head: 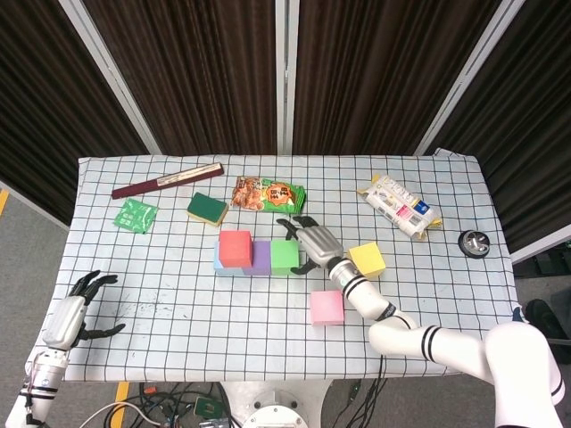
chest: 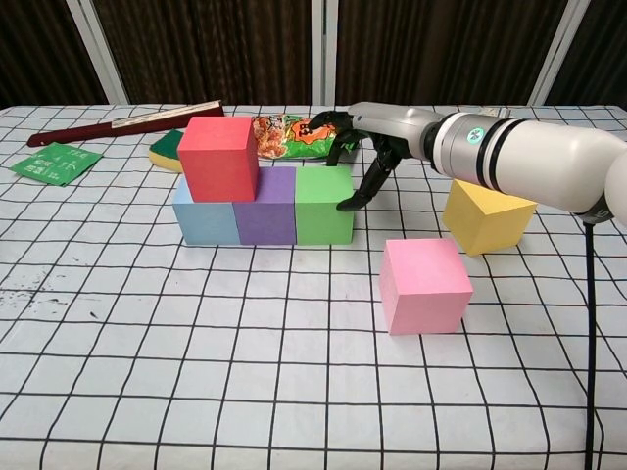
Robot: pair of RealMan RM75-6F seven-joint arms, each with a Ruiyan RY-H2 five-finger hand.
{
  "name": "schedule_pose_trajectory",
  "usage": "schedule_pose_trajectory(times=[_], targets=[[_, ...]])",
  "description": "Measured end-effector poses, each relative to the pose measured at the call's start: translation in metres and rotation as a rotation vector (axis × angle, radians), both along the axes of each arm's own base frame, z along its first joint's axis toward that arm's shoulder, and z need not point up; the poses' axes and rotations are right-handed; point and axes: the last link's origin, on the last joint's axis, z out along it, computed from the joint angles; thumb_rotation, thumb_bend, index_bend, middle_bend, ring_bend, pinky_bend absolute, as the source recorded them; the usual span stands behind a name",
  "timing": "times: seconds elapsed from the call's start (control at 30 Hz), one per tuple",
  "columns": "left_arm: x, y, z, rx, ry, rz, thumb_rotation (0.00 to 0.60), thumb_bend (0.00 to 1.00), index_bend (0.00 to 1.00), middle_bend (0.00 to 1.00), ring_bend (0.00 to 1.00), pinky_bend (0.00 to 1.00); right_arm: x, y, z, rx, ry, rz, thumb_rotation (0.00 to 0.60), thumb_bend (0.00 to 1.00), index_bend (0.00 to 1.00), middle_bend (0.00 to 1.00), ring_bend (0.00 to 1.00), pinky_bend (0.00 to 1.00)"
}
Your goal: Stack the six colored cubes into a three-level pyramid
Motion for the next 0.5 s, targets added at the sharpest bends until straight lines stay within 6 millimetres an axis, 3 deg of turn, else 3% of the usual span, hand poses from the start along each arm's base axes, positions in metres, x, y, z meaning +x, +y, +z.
schedule_pose_trajectory(times=[0.5], targets=[[0.0005, 0.0009, 0.0012, 0.001, -0.005, 0.001, 0.600, 0.00, 0.19, 0.22, 0.06, 0.09, 0.0056, 0.0026, 0.0059, 0.027, -0.046, 0.001, 0.600, 0.00, 0.00, 0.14, 0.00, 0.00]])
